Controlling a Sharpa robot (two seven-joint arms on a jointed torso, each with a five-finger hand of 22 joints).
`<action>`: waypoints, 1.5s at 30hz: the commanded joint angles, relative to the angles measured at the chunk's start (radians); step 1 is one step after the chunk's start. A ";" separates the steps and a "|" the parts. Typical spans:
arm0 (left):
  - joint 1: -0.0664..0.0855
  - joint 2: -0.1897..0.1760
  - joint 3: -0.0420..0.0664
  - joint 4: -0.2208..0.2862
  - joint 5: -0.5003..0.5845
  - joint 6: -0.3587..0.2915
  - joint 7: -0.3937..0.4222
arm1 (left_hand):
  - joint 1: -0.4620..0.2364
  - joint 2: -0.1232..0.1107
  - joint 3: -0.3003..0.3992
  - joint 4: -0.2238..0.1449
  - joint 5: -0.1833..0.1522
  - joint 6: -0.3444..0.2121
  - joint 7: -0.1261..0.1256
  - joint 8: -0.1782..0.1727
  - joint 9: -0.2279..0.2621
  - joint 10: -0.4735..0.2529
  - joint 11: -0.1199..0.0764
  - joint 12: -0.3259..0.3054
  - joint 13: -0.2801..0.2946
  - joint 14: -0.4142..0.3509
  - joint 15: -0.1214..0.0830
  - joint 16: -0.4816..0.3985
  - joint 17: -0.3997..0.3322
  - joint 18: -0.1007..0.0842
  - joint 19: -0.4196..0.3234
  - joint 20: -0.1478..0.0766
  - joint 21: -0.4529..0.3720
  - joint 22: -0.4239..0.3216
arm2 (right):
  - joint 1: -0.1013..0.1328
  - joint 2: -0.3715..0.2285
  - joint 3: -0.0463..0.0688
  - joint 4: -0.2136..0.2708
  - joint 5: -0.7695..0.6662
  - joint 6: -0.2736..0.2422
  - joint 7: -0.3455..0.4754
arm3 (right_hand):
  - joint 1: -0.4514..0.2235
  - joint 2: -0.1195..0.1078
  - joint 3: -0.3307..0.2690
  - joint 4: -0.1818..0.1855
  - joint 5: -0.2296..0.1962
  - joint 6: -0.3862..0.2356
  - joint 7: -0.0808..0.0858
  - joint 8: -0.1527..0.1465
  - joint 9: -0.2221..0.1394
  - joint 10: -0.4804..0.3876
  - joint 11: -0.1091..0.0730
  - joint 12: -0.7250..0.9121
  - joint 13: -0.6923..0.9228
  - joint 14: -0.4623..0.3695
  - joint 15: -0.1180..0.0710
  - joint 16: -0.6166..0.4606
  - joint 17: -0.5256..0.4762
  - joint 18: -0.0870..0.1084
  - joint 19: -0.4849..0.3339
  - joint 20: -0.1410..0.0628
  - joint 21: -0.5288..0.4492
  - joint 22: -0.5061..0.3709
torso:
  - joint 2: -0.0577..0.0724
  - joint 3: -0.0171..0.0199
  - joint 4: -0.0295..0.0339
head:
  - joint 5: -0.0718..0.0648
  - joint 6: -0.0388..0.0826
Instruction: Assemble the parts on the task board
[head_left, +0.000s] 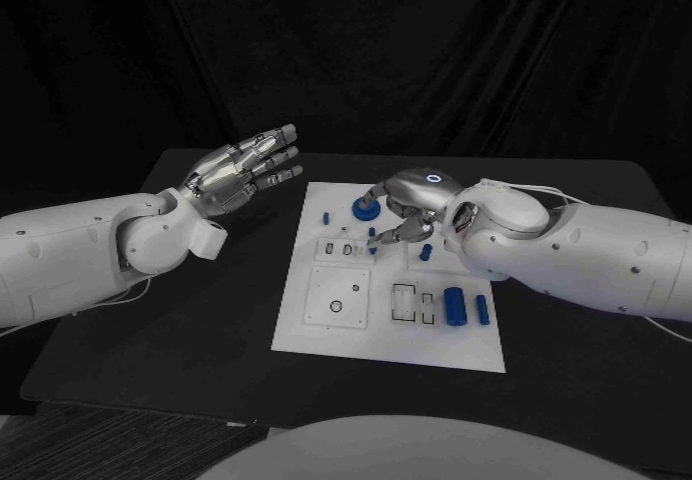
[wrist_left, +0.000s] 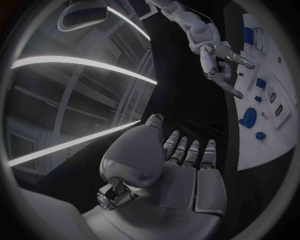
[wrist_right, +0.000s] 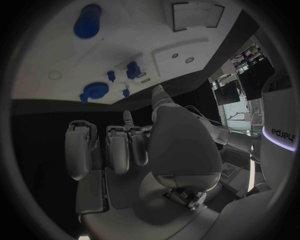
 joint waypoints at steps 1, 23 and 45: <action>-0.001 0.000 0.001 0.001 -0.011 -0.009 0.012 | 0.016 -0.008 0.006 -0.015 0.008 -0.003 -0.011 0.016 0.017 0.002 0.012 0.015 0.014 -0.003 0.014 0.024 0.011 -0.024 0.010 0.015 0.009 0.009 | 0.035 -0.037 0.002 0.040 0.053 -0.164 0.077 | -0.051 -0.012 -0.034 0.002 -0.018 0.024 0.002 0.019 -0.012 0.116 -0.002 0.020 0.265 0.101 -0.003 0.017 0.264 0.002 0.073 -0.004 0.032 0.252 | 0.000 0.0000 0.0003 | 0.002 0.000; 0.087 0.002 0.002 0.040 -0.739 -0.484 -0.029 | 0.042 -0.160 -0.045 0.078 -0.341 0.506 0.130 0.261 0.092 1.423 0.013 1.328 1.421 1.373 -0.087 1.503 1.377 -0.087 1.054 -0.109 1.170 0.860 | 0.122 -0.257 0.001 0.107 0.269 -0.265 0.136 | -0.227 0.186 -0.028 -0.003 0.072 0.157 0.021 0.086 0.012 0.116 0.019 0.020 0.265 0.101 0.014 0.017 0.264 -0.004 0.088 0.012 0.058 0.260 | -0.003 0.0007 -0.0015 | 0.017 0.011; 0.229 0.169 0.002 0.091 -1.045 0.030 -0.795 | -0.185 -0.117 -0.087 0.076 -0.296 0.759 0.048 0.409 0.270 1.537 -0.047 1.346 1.552 1.520 -0.147 1.543 1.562 -0.201 1.543 -0.146 1.548 1.564 | 0.068 -0.233 0.001 0.066 0.276 -0.179 0.086 | -0.205 0.222 -0.034 -0.004 0.145 0.165 0.023 0.090 0.019 0.116 0.023 0.020 0.265 0.101 0.018 0.017 0.264 -0.003 0.086 0.016 0.054 0.259 | -0.034 0.0515 -0.0269 | 0.027 0.000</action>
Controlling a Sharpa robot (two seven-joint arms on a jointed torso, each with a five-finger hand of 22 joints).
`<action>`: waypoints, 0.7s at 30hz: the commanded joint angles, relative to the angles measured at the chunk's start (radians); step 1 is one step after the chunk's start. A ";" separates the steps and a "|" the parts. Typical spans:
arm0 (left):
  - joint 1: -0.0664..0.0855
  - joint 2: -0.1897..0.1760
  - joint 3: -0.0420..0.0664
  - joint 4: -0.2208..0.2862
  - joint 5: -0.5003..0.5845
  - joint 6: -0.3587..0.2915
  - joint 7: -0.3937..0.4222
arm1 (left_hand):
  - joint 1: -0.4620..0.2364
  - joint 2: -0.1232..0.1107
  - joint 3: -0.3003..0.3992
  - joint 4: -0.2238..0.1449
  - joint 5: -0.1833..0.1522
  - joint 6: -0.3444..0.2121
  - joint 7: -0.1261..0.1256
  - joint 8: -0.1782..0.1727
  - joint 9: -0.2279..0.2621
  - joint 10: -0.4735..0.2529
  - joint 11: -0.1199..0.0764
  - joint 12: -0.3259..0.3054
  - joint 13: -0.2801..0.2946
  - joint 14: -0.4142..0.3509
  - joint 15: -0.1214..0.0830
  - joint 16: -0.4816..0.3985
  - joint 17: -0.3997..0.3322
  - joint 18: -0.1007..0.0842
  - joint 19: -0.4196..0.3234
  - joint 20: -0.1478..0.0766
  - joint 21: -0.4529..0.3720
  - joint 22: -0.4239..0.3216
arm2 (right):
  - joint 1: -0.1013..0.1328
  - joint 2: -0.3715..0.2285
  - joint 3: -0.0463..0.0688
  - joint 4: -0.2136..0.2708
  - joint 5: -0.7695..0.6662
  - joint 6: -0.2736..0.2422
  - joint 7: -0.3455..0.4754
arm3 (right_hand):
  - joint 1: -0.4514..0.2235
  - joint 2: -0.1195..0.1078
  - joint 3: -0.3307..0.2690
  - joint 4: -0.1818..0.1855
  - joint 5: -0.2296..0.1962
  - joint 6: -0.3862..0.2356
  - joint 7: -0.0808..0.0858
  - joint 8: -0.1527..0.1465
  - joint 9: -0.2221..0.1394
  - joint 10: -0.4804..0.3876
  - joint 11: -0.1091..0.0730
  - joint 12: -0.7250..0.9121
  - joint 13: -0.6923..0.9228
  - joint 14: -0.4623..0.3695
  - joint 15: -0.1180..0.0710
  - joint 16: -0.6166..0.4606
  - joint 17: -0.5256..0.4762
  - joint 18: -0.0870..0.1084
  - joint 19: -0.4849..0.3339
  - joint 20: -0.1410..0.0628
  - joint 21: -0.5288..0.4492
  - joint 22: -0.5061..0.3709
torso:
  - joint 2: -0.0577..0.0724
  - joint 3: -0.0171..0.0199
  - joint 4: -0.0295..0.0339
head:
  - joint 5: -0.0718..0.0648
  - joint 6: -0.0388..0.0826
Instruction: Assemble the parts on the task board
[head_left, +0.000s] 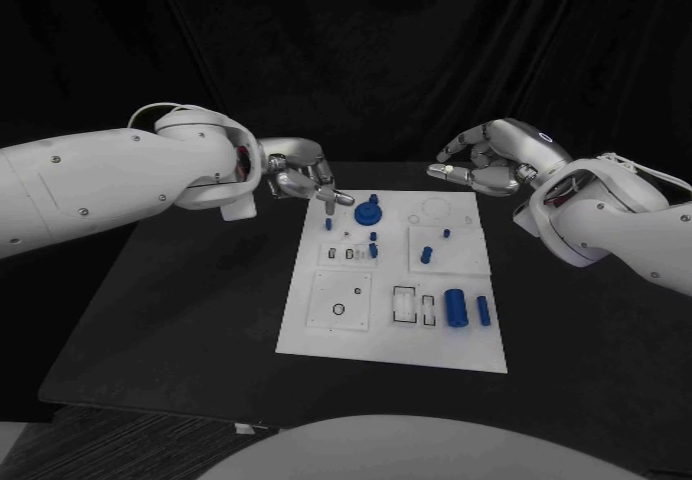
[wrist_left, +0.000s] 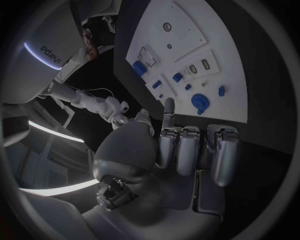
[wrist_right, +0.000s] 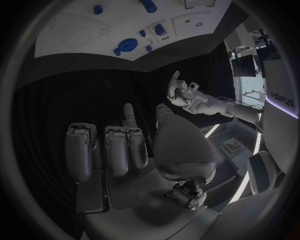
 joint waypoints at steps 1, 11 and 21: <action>0.006 0.038 0.001 -0.001 -0.011 0.176 -0.233 | -0.003 0.006 -0.033 -0.001 0.008 0.030 -0.007 0.019 0.028 0.120 -0.021 0.022 0.254 0.121 -0.024 0.014 0.264 -0.037 0.103 -0.012 0.018 0.270 | -0.004 -0.002 0.001 0.000 0.005 0.025 -0.030 | 0.003 0.032 0.022 -0.004 0.011 0.011 0.004 0.013 0.015 0.101 0.007 0.020 0.265 0.102 0.005 0.017 0.264 -0.003 0.074 0.004 0.016 0.259 | -0.011 0.0150 -0.0083 | 0.001 -0.001; 0.008 0.193 0.001 -0.079 0.029 0.287 -0.449 | -0.077 0.018 -0.020 -0.001 -0.011 0.088 -0.027 -0.026 0.063 0.120 -0.049 0.022 0.254 0.121 -0.055 0.014 0.264 -0.037 0.103 -0.046 0.018 0.270 | -0.007 -0.016 0.001 0.011 0.005 0.014 -0.036 | 0.000 0.035 0.019 -0.004 0.013 0.014 0.003 0.014 0.015 0.101 0.008 0.020 0.265 0.102 0.005 0.017 0.264 -0.002 0.072 0.004 0.014 0.258 | -0.021 0.0275 -0.0190 | 0.014 -0.001; -0.001 0.330 0.001 -0.224 0.034 0.344 -0.556 | -0.072 0.009 0.021 -0.024 -0.007 0.060 0.001 -0.165 0.003 0.120 -0.026 0.022 0.254 0.121 -0.039 0.014 0.264 -0.037 0.103 -0.031 0.018 0.270 | -0.007 -0.013 0.001 0.019 0.005 0.013 -0.033 | 0.003 0.036 0.017 -0.006 0.024 0.017 0.003 0.015 0.017 0.101 0.010 0.020 0.265 0.102 0.006 0.017 0.264 -0.002 0.072 0.005 0.014 0.258 | -0.020 0.0277 -0.0237 | 0.029 -0.001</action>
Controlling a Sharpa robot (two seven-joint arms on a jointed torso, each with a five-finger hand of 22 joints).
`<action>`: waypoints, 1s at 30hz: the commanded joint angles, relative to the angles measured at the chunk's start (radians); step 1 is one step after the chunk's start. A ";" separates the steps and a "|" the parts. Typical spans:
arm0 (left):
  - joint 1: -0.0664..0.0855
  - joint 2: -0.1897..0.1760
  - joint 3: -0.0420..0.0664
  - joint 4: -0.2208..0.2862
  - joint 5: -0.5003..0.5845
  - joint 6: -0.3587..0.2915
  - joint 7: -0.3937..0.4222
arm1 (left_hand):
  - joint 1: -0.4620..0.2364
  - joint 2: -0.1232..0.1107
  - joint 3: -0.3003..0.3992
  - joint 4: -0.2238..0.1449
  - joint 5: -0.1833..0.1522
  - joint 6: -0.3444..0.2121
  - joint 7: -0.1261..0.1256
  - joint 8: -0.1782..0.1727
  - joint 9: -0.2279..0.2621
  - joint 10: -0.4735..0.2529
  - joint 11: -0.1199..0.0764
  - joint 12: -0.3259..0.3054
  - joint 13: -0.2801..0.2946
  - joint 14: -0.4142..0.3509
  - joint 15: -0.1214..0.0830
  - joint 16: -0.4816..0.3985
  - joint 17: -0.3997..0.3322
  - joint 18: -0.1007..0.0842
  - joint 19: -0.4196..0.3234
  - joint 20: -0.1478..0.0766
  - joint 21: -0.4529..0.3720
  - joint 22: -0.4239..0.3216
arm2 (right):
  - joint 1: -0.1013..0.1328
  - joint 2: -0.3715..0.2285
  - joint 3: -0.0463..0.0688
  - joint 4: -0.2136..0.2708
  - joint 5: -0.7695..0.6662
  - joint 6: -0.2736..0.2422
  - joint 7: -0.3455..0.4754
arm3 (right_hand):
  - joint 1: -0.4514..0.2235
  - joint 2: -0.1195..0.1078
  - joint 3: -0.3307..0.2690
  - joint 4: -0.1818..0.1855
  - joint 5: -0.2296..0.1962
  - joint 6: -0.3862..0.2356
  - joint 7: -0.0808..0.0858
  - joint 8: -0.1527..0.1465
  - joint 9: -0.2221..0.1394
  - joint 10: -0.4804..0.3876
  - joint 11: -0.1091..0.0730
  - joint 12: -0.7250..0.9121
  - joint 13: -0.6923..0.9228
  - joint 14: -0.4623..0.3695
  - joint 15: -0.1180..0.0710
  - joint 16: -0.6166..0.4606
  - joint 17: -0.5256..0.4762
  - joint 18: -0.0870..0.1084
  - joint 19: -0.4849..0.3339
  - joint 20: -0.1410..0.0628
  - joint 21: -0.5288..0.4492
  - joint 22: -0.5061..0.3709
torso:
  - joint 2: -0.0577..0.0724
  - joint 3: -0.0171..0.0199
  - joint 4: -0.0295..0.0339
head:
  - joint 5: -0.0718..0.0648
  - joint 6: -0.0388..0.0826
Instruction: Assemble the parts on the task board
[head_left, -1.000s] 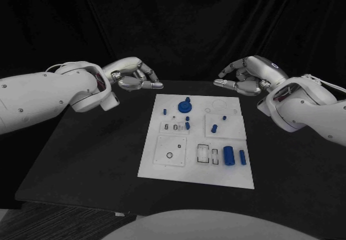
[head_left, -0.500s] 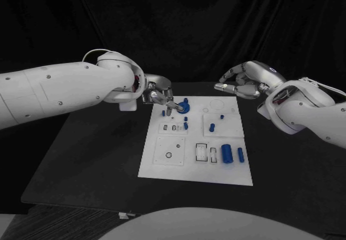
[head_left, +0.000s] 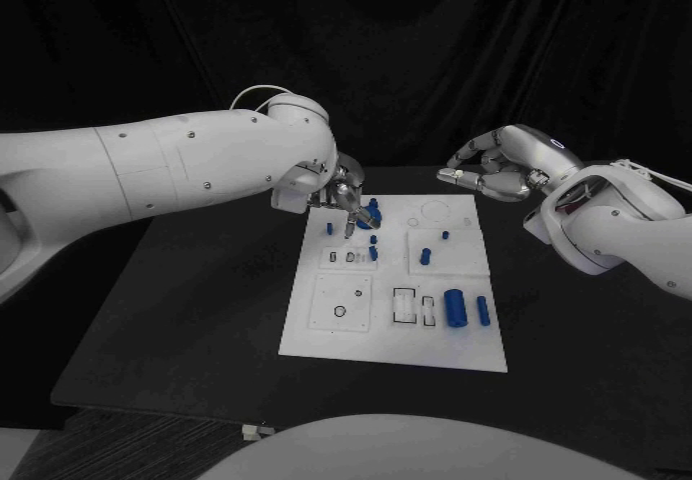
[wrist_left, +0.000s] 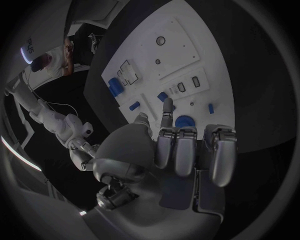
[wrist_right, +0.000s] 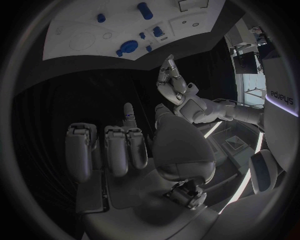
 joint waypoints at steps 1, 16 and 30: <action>-0.009 0.026 0.001 -0.037 0.012 0.063 -0.078 | -0.001 -0.013 0.011 -0.004 0.002 0.000 0.007 -0.023 -0.018 0.109 0.004 0.022 0.255 0.111 0.009 0.014 0.264 -0.037 0.100 0.001 0.018 0.270 | -0.002 0.005 0.001 0.002 0.000 -0.001 -0.018 | -0.008 0.024 0.017 -0.006 0.026 0.005 0.001 0.015 0.012 0.095 0.004 0.020 0.265 0.098 0.002 0.017 0.264 -0.002 0.073 0.005 0.014 0.258 | 0.000 -0.0006 -0.0031 | 0.004 0.000; -0.052 0.101 0.001 -0.130 0.012 0.052 -0.101 | -0.017 -0.019 0.033 -0.011 -0.042 0.050 0.003 -0.062 -0.038 0.109 0.001 0.022 0.255 0.111 0.007 0.014 0.264 -0.037 0.100 0.004 0.018 0.270 | -0.002 0.014 0.001 0.002 0.000 -0.006 -0.013 | -0.003 0.026 0.016 -0.006 0.040 0.005 0.002 0.015 0.013 0.095 0.006 0.020 0.265 0.098 0.003 0.017 0.264 -0.002 0.072 0.006 0.014 0.258 | 0.005 -0.0033 -0.0073 | 0.008 0.000; -0.082 0.123 0.001 -0.156 0.012 0.010 -0.074 | -0.010 -0.016 0.052 -0.024 -0.022 0.066 -0.001 -0.075 -0.041 0.109 -0.003 0.022 0.255 0.111 0.002 0.014 0.264 -0.037 0.100 0.000 0.018 0.270 | -0.002 0.015 0.001 0.001 0.000 -0.011 -0.012 | 0.000 0.026 0.015 -0.006 0.045 0.006 0.002 0.015 0.013 0.095 0.006 0.020 0.265 0.098 0.003 0.017 0.264 -0.002 0.072 0.006 0.014 0.258 | 0.004 -0.0035 -0.0117 | 0.010 0.000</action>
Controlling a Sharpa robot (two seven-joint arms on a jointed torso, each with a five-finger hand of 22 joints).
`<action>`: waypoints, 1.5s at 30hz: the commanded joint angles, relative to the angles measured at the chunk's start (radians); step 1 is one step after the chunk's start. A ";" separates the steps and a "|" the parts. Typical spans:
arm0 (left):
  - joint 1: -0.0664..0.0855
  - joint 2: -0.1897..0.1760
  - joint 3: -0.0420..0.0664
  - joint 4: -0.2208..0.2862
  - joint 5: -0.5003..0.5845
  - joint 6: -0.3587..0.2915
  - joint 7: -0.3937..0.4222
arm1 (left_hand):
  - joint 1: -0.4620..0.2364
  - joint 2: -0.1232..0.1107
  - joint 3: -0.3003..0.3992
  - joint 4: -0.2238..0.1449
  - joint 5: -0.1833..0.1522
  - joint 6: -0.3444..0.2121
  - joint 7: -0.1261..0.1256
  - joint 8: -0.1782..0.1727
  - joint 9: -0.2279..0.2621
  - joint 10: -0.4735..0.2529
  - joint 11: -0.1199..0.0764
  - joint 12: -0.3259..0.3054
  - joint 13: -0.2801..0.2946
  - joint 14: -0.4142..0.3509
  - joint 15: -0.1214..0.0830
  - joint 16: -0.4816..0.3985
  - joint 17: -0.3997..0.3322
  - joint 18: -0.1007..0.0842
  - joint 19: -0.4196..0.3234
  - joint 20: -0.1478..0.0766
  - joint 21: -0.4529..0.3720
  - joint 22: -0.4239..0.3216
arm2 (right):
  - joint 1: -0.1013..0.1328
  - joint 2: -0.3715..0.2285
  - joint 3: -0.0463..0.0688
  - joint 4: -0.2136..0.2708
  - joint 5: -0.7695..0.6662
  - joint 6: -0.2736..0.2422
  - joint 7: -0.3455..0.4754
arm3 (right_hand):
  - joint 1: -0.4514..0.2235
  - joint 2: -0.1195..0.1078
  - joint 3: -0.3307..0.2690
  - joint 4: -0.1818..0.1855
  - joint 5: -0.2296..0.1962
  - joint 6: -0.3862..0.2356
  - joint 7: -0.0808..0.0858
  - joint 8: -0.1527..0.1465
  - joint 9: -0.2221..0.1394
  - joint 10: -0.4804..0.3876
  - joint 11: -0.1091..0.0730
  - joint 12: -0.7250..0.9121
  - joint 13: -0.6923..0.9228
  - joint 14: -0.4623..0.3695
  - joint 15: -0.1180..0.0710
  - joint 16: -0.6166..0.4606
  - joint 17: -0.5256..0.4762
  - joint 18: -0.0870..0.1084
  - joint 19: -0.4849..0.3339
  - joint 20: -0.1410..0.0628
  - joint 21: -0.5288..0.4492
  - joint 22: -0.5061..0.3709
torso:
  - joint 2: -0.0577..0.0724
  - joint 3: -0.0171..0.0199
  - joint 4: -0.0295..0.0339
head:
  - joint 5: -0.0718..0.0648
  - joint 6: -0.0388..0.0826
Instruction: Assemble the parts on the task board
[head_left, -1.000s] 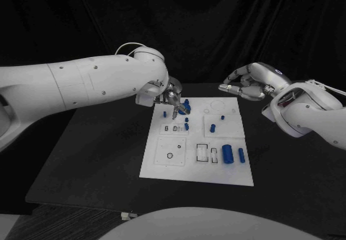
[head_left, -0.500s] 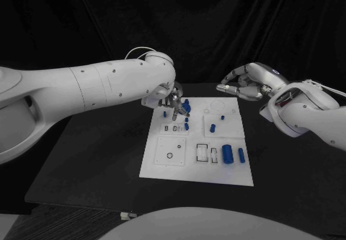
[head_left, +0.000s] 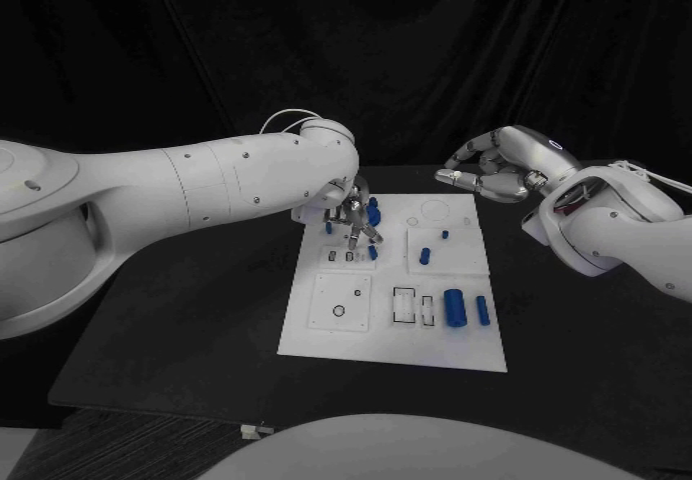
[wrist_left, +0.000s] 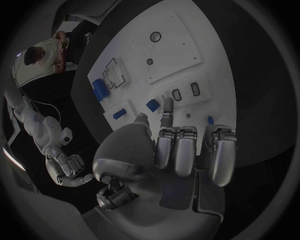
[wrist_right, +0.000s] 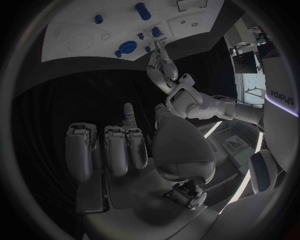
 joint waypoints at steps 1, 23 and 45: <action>-0.004 0.003 0.001 -0.004 0.004 -0.023 0.020 | 0.000 -0.006 0.036 -0.006 0.007 0.022 0.001 -0.017 -0.011 0.108 -0.005 0.022 0.255 0.102 -0.006 0.014 0.264 -0.037 0.100 -0.001 0.018 0.270 | -0.002 0.001 0.001 -0.001 -0.001 -0.011 -0.013 | -0.001 0.026 0.015 -0.006 0.014 0.005 0.002 0.015 0.013 0.095 0.006 0.020 0.265 0.101 0.000 0.017 0.264 -0.002 0.072 0.006 0.014 0.258 | 0.000 0.0004 -0.0007 | -0.001 0.000; -0.009 0.006 0.001 -0.016 0.004 -0.032 0.015 | -0.007 -0.009 0.045 -0.009 0.013 0.048 -0.007 -0.017 -0.005 0.108 -0.012 0.022 0.255 0.102 -0.012 0.014 0.264 -0.036 0.097 -0.006 0.016 0.267 | -0.003 0.009 0.001 -0.015 -0.001 -0.001 -0.019 | 0.000 0.026 0.015 -0.006 0.016 0.005 0.002 0.015 0.013 0.095 0.006 0.020 0.265 0.101 0.000 0.017 0.264 -0.002 0.072 0.006 0.013 0.257 | -0.001 0.0006 0.0004 | -0.005 0.000; -0.026 0.029 0.001 -0.021 0.004 -0.010 0.023 | -0.011 -0.010 0.057 -0.014 0.016 0.052 -0.009 -0.027 -0.002 0.108 -0.016 0.022 0.255 0.102 -0.017 0.014 0.264 -0.031 0.083 -0.011 0.008 0.251 | -0.004 0.013 0.001 -0.021 -0.001 0.005 -0.022 | 0.002 0.027 0.014 -0.006 0.018 0.005 0.002 0.014 0.013 0.095 0.008 0.020 0.265 0.101 0.001 0.017 0.264 -0.001 0.070 0.007 0.011 0.256 | -0.001 0.0014 0.0004 | -0.008 0.000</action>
